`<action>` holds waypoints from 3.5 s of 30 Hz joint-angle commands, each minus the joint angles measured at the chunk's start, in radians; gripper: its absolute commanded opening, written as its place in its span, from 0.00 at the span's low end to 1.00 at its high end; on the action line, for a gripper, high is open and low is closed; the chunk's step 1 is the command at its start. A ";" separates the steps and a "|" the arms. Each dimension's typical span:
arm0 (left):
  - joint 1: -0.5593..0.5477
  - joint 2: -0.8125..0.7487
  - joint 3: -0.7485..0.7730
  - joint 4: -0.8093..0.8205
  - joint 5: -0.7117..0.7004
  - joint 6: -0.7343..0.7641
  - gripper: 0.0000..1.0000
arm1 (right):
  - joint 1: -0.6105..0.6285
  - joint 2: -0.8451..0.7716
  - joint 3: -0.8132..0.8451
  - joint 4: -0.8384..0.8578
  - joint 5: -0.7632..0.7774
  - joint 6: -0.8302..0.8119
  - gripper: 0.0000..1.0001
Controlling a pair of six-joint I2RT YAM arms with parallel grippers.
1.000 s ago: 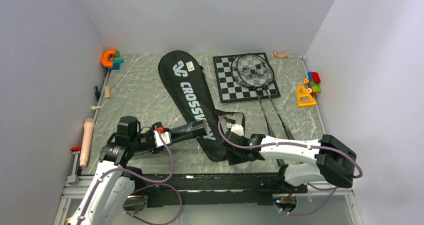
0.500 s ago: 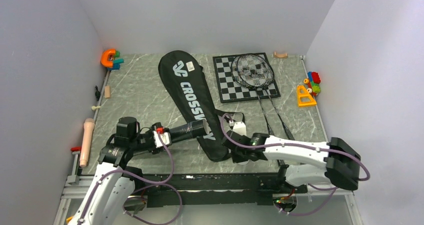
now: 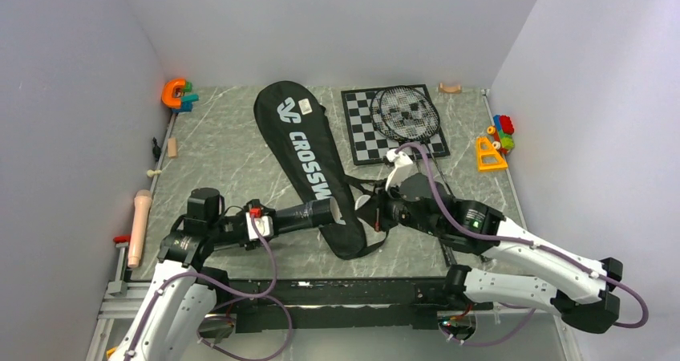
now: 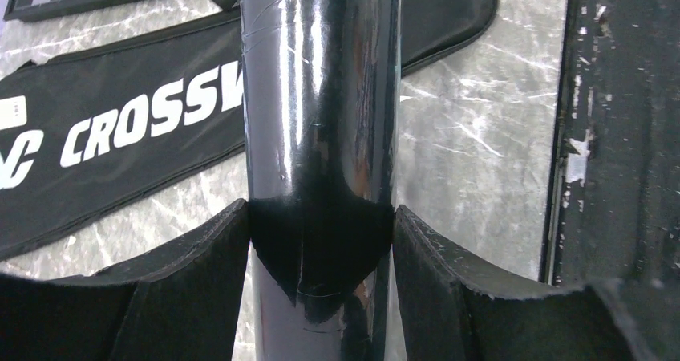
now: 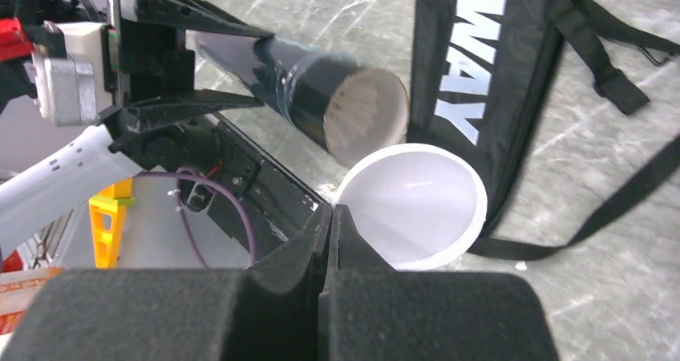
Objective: Pack up the badminton gear
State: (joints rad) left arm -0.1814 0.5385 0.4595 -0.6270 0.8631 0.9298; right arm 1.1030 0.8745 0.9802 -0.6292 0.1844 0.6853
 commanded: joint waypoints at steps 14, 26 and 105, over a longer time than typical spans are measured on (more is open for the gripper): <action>-0.004 -0.003 0.096 -0.046 0.190 0.065 0.00 | -0.259 -0.085 -0.265 0.575 -0.550 0.011 0.00; -0.004 0.010 0.103 -0.029 0.181 0.049 0.00 | -0.270 -0.030 -0.289 0.678 -0.633 0.035 0.00; -0.004 0.016 0.142 -0.097 0.193 0.126 0.00 | -0.330 0.102 -0.418 1.064 -0.980 0.124 0.65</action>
State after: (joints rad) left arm -0.1806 0.5606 0.5400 -0.7498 0.9710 1.0340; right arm 0.7948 0.9764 0.5686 0.3473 -0.7601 0.7982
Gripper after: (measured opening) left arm 0.624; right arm 0.610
